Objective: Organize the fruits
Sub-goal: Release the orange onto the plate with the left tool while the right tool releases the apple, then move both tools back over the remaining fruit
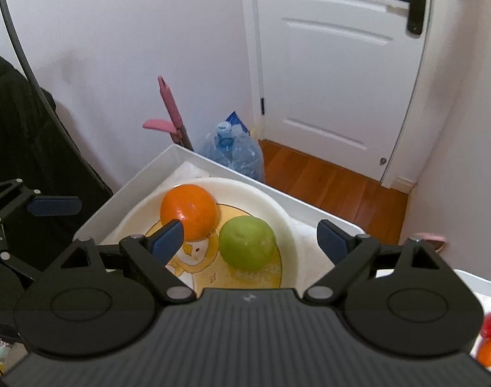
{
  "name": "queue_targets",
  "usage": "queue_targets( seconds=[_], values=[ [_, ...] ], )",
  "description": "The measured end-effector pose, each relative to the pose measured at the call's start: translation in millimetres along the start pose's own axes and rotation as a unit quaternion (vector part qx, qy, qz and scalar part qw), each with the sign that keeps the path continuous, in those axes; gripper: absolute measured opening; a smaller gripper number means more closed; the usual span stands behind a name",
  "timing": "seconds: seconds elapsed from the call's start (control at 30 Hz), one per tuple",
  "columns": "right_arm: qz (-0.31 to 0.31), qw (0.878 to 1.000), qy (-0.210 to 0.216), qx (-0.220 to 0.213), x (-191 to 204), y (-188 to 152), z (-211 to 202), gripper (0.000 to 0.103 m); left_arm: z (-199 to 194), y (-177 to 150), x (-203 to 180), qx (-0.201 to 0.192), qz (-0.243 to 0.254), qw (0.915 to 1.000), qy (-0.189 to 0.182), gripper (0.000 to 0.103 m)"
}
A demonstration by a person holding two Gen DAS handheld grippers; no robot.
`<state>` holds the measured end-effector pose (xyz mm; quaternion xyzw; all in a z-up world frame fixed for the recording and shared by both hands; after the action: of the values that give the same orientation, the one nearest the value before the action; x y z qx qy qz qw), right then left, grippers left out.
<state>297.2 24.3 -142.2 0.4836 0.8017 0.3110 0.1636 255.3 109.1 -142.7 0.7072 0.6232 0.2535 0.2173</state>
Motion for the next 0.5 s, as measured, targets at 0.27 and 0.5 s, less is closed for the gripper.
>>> queue_targets(
  seconds=[0.27, 0.5],
  values=[
    [0.024, 0.999, -0.015, -0.021, -4, -15, -64, 0.103, -47, -3, -16, -0.016, -0.019, 0.9995, 0.020, 0.099],
    [0.051, 0.998, -0.027, -0.033, -20, -46, -129, 0.103, -93, -11, -40, -0.031, -0.038, 0.9983, 0.032, 0.102]
  ],
)
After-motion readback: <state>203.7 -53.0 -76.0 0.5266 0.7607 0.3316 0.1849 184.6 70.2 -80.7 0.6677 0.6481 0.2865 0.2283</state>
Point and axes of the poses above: each gripper's, at about its wrist camera, not at the fingertips, and z roughly the way its jaws point, x to its left, y to its top, the point moved 10 cm from there along z, roughly the way its jaws point, and after that the axes turned 5 degrees about x, right-handed, at the moved point
